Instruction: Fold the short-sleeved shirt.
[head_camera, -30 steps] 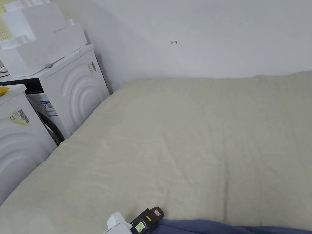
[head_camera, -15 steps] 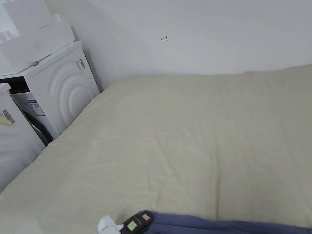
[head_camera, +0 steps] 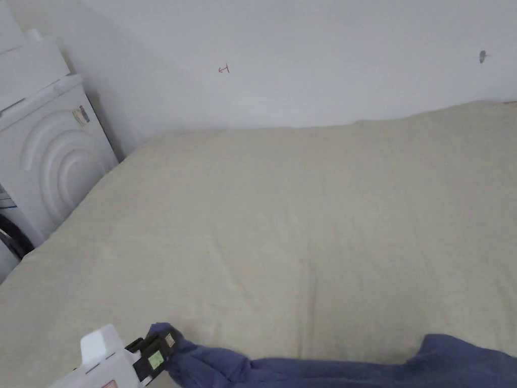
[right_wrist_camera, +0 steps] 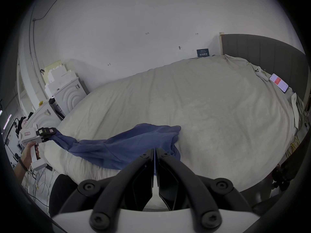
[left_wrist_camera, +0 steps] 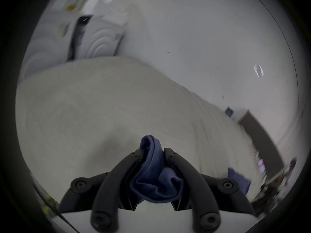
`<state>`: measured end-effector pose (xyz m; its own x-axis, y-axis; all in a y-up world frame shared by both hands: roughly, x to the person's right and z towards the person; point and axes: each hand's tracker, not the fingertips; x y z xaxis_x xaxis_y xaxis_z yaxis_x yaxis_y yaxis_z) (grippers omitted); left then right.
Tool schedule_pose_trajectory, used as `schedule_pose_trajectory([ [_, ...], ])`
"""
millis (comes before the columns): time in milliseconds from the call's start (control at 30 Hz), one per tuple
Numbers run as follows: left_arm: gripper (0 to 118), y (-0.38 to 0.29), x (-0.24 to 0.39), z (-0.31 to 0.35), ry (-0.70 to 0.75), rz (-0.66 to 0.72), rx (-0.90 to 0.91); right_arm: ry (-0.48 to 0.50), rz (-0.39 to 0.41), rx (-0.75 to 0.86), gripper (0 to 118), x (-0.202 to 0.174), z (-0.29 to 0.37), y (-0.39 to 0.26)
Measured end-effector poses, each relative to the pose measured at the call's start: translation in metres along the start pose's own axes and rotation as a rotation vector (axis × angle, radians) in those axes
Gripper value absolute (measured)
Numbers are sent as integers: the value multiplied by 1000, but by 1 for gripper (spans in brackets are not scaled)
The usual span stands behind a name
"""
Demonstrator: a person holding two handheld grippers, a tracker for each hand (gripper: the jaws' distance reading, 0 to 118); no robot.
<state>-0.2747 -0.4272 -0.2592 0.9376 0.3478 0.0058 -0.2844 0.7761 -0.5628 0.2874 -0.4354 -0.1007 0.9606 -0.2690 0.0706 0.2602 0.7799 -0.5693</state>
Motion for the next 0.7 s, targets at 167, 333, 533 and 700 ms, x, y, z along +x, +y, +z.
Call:
schedule_pose_trajectory([
  [167,21,-39,108,-28,-111,-184,-57,-2,-5,9,2,3,7,1],
  [333,21,-101,168,-78,-129,-364,-227,-28,-18,6,2,17,12,-5],
  [533,58,-126,162,-77,-215,-372,-191,-57,-20,-7,2,26,15,-12],
  [700,83,-75,140,-23,-322,-211,22,-48,-53,-12,2,31,9,-16],
])
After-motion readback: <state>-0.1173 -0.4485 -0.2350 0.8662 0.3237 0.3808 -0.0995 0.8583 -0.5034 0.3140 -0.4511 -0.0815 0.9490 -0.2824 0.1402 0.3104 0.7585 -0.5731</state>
